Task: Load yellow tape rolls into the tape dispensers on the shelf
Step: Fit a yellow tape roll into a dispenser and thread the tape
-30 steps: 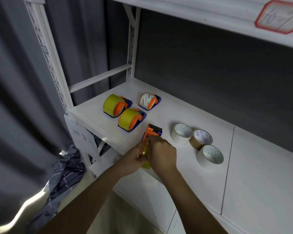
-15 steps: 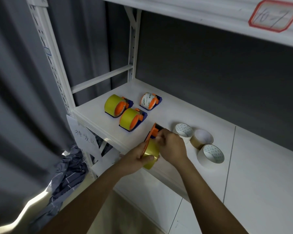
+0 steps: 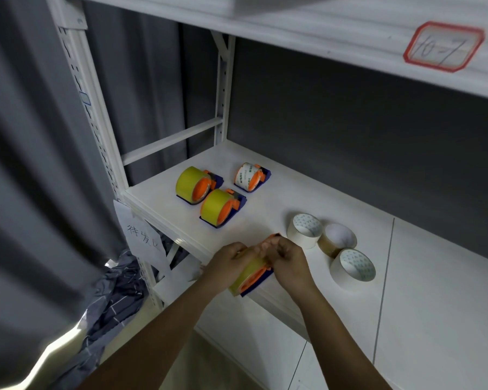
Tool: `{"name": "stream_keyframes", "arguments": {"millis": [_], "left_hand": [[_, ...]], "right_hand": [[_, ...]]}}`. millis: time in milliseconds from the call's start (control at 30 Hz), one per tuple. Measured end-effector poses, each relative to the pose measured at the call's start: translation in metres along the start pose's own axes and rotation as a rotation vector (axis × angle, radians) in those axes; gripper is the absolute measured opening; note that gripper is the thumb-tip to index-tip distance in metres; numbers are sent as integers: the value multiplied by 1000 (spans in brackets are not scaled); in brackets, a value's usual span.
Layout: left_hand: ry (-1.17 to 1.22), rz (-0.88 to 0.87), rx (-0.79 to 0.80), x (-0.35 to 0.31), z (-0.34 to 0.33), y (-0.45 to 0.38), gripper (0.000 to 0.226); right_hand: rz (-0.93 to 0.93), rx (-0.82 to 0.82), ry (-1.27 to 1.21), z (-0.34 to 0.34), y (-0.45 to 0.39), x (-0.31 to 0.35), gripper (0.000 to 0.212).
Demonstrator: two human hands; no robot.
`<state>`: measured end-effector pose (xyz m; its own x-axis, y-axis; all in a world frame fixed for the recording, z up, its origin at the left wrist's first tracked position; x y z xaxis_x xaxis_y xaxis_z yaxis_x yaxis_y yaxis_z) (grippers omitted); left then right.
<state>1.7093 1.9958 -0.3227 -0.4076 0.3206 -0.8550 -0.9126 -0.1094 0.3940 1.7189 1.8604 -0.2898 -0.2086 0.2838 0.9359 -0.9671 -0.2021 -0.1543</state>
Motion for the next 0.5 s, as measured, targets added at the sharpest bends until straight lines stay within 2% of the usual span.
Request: {"name": "stream_keyframes", "arguments": {"millis": [100,233,333,500], "left_hand": [[15,-21,1,0,0,-1,40],[-5,-39,31,0,-1,-4,31],[-3,-43,65,1,0,-4,25],[-26,-45,136,2,3,-3,35]], "right_hand": [[-36,-74,-87,3,8,-1,14],[-82,-85,-44,1,16,-3,19],[-136,-116,-154,-6,17,-2,16],[-174,-160,-225,-8,13,-3,5]]}}
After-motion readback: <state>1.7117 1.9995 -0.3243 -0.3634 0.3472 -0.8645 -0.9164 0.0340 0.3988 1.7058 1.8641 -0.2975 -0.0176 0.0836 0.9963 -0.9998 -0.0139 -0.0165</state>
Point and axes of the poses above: each hand's wrist, its own y-axis away from the middle knuckle, its own z-axis out of the back of the hand, x = y × z, the point moved 4 cm from there along -y, towards the middle knuckle, and after that the axes turned 13 degrees about z, right-handed, at the moved point
